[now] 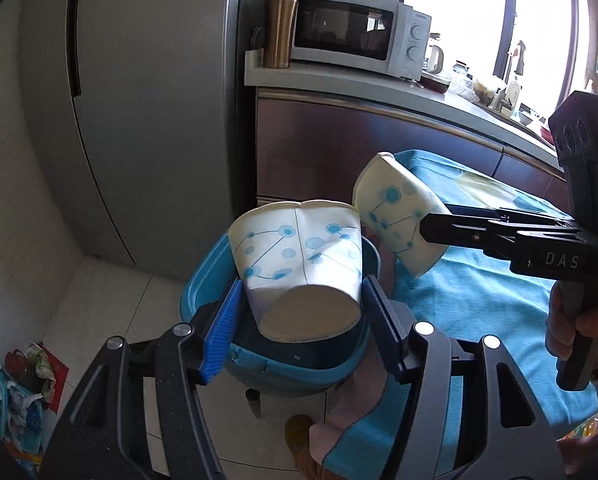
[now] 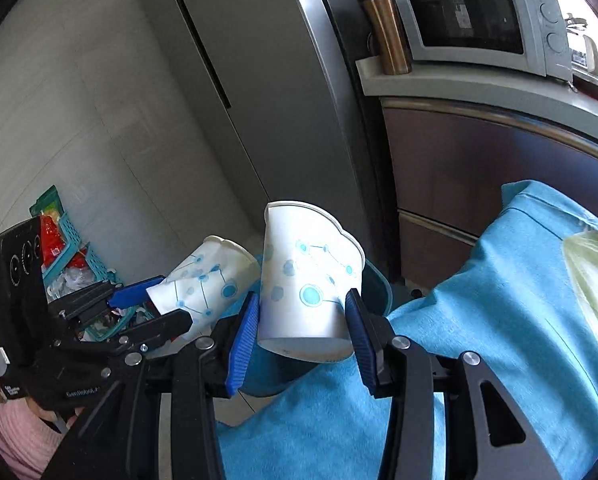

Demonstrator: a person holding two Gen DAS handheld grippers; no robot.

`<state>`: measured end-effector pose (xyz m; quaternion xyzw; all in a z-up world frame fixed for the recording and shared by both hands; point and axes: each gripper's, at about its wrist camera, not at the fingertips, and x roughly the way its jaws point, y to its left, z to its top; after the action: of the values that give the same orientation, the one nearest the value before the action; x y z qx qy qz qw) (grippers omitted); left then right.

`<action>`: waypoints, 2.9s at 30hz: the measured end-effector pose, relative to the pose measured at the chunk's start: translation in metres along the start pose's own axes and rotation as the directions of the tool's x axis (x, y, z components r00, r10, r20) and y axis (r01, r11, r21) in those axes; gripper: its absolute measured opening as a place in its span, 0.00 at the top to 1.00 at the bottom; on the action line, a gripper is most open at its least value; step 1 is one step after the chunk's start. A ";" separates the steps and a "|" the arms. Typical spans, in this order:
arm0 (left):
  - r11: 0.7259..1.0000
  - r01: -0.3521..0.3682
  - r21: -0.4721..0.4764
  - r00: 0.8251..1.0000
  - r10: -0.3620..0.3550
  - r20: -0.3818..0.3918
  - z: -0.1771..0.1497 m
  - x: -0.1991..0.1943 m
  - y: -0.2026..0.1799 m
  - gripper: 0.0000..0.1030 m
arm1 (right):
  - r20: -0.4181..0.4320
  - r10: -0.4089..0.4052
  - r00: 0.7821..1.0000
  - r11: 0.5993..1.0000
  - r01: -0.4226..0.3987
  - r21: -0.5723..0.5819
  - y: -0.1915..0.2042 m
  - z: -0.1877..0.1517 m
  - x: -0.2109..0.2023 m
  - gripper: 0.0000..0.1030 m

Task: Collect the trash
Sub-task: 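Carry both cups to the teal bin and open both tools to drop them, then grasp the white foam net with the left tool while the right tool grasps the gold wrapper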

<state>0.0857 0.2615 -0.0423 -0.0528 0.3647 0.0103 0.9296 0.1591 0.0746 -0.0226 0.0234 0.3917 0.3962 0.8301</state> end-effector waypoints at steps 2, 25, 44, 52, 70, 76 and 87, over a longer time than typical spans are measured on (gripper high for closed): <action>1.000 -0.013 -0.015 0.999 0.013 -0.034 0.000 0.022 0.001 0.41 | -0.029 -0.004 1.000 1.000 0.004 0.013 -0.001 0.005 0.018 0.59; 0.998 0.049 -0.046 0.999 -0.048 0.015 -0.008 0.034 -0.020 0.36 | -0.012 -0.004 1.000 0.999 0.005 0.036 -0.017 -0.032 -0.036 0.40; 0.756 0.602 0.256 0.796 -0.595 -0.115 -0.030 -0.012 -0.272 0.32 | 0.192 -0.562 0.805 0.793 0.458 0.401 -0.134 -0.171 -0.304 0.38; 0.684 0.700 0.208 0.714 -0.653 -0.253 -0.030 0.015 -0.341 0.36 | 0.148 -0.495 0.856 0.725 0.313 0.614 -0.226 -0.195 -0.312 0.41; 0.614 0.789 -0.014 0.560 -0.729 -0.392 -0.037 0.085 -0.397 0.84 | 0.294 -0.284 0.913 0.621 -0.058 0.781 -0.292 -0.211 -0.291 0.89; 0.612 0.790 0.018 0.579 -0.737 -0.347 -0.031 0.070 -0.385 0.88 | 0.345 -0.282 0.895 0.664 -0.078 0.744 -0.280 -0.208 -0.306 0.93; 0.659 0.750 0.058 0.651 -0.721 -0.239 -0.014 0.030 -0.320 0.88 | 0.323 -0.338 0.884 0.771 0.064 0.634 -0.240 -0.187 -0.317 0.90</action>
<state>0.1168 -0.0586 -0.0443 -0.1263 0.4005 -0.4011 0.8141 0.0678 -0.3548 -0.0360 0.3293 0.3099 0.1415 0.8806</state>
